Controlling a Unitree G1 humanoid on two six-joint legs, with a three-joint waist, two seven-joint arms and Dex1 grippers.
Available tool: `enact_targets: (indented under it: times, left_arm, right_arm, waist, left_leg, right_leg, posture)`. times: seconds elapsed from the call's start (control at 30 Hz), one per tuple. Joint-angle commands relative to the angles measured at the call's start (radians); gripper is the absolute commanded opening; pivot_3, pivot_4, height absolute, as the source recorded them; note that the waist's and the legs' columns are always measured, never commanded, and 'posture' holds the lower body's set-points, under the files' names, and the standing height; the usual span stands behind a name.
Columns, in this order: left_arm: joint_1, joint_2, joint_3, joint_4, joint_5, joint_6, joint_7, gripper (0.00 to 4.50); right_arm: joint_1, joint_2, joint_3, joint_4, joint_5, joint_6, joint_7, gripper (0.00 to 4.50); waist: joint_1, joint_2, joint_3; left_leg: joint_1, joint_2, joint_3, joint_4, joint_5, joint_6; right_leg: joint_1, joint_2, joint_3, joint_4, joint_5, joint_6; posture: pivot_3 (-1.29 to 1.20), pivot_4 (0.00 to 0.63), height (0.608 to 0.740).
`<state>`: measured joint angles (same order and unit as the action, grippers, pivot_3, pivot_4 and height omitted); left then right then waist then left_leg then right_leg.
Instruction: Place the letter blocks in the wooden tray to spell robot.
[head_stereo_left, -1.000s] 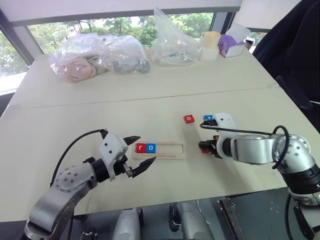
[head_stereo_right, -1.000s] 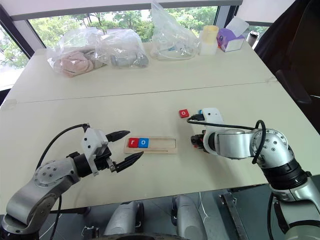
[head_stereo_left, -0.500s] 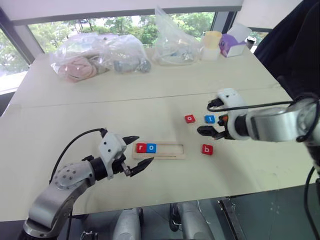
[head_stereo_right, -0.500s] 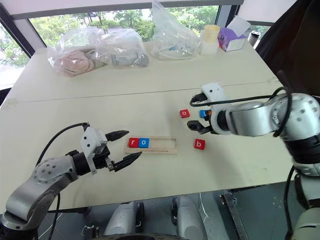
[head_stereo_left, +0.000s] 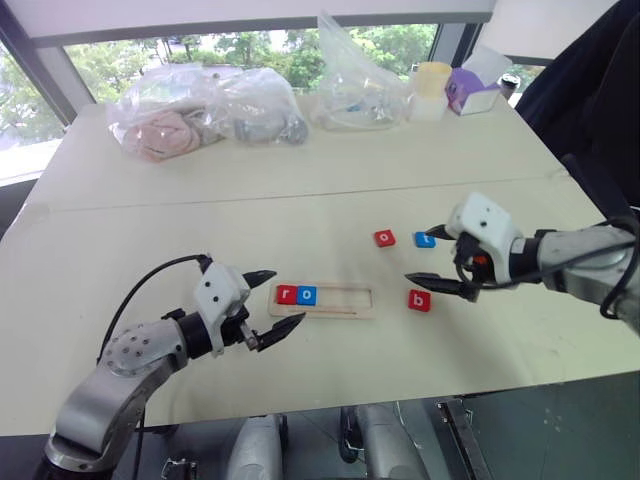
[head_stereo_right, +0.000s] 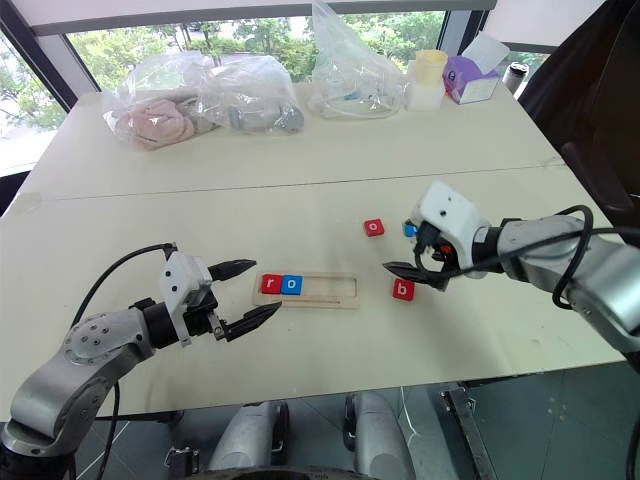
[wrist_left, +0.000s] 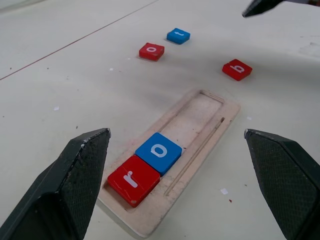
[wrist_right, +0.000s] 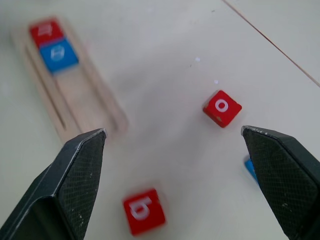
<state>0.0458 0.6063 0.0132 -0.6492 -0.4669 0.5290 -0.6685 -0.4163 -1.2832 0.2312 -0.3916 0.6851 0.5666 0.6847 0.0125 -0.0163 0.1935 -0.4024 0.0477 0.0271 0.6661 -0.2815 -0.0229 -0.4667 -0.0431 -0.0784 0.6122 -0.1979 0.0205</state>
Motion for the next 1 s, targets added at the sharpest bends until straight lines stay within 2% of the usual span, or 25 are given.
enact_targets:
  times: [0.03, 0.17, 0.37, 0.5, 0.73, 1.0]
  left_arm:
    - [0.0, 0.004, 0.012, -0.028, 0.0, -0.021, 0.002, 4.5]
    - [-0.001, 0.006, 0.015, -0.033, -0.003, -0.016, 0.003, 4.5]
    - [0.004, 0.023, 0.021, -0.034, -0.006, -0.015, -0.013, 4.5]
    - [0.008, 0.041, 0.031, -0.038, -0.011, -0.014, -0.023, 4.5]
    - [0.034, 0.07, 0.068, -0.052, -0.026, -0.015, -0.04, 4.5]
    - [0.051, 0.092, 0.095, -0.042, -0.014, -0.028, -0.065, 4.5]
  right_arm:
    - [0.06, 0.002, -0.02, 0.053, -0.142, -0.15, 0.149, 4.45]
    - [0.1, 0.047, -0.051, 0.142, -0.21, -0.25, 0.273, 4.45]
    - [0.04, 0.193, -0.05, 0.35, -0.256, -0.327, 0.412, 4.45]
    - [0.018, 0.251, -0.037, 0.423, -0.298, -0.341, 0.473, 4.45]
    - [0.053, 0.315, -0.044, 0.462, -0.356, -0.352, 0.506, 4.45]
    - [0.103, 0.384, -0.06, 0.469, -0.41, -0.366, 0.457, 4.45]
  waist:
    - [0.001, 0.0, 0.0]
    - [-0.001, 0.0, 0.0]
    - [0.0, -0.001, 0.0]
    - [0.0, -0.001, 0.0]
    - [0.001, -0.001, 0.0]
    - [0.0, -0.001, 0.0]
  left_leg:
    - [0.0, 0.0, 0.0, 0.0, 0.0, 0.0]
    - [0.001, 0.0, 0.0, 0.0, 0.0, 0.0]
    - [0.009, 0.0, 0.0, 0.0, 0.0, 0.0]
    - [0.01, 0.0, 0.001, 0.001, 0.0, 0.0]
    - [0.011, 0.0, 0.001, 0.001, 0.0, 0.0]
    - [0.012, 0.0, 0.001, 0.001, 0.0, 0.0]
  right_leg:
    - [0.0, 0.0, 0.0, 0.0, 0.0, 0.0]
    - [0.001, 0.0, 0.0, 0.001, 0.0, 0.0]
    - [0.008, 0.001, 0.001, 0.001, 0.0, -0.001]
    - [0.009, 0.0, 0.001, 0.002, 0.0, -0.001]
    - [0.009, 0.0, 0.002, 0.004, 0.002, 0.001]
    - [0.01, 0.0, 0.002, 0.005, 0.002, 0.001]
  posture:
    - [0.0, 0.15, 0.74]
    - [0.0, 0.15, 0.74]
    - [0.0, 0.15, 0.74]
    - [0.0, 0.15, 0.74]
    - [0.0, 0.15, 0.74]
    - [0.0, 0.15, 0.74]
